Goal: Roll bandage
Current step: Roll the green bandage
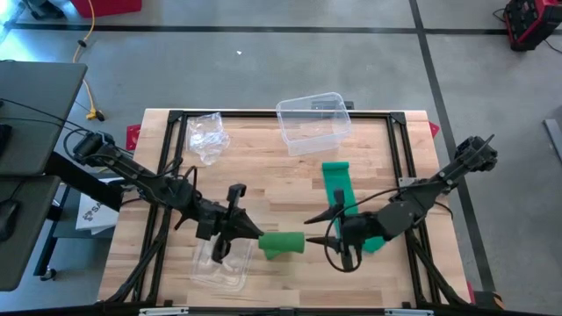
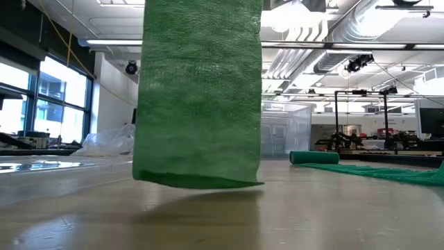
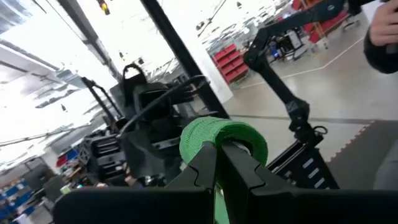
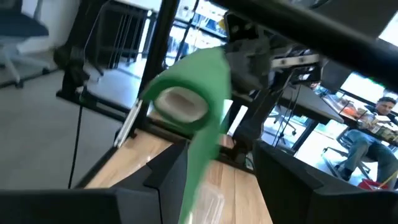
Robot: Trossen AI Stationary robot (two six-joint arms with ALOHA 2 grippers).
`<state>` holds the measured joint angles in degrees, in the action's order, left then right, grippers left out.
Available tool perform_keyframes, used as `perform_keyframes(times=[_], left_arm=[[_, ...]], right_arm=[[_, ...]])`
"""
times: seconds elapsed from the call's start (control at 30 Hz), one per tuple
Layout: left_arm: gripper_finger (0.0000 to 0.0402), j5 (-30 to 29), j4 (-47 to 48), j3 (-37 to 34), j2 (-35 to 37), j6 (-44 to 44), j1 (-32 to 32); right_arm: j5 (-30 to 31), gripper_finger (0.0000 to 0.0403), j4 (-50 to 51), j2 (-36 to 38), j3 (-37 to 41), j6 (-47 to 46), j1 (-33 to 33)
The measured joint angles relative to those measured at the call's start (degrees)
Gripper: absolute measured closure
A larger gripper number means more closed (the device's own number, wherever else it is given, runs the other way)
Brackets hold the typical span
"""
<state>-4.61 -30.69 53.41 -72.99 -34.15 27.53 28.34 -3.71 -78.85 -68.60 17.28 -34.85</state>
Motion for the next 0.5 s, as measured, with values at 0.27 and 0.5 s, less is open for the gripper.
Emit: perform_keyframes(times=[0.27,0.5], left_arm=[[0.0399,1.6,0.1,0.0,0.0,0.5,-0.1],[0.0399,1.6,0.8,0.0,0.0,2.3,-1.1]], right_arm=[[0.0,0.0229,-2.8,0.1,0.0,1.5,-1.2],[0.1,0.0229,-5.5,-0.6,0.0,5.2,-1.2]])
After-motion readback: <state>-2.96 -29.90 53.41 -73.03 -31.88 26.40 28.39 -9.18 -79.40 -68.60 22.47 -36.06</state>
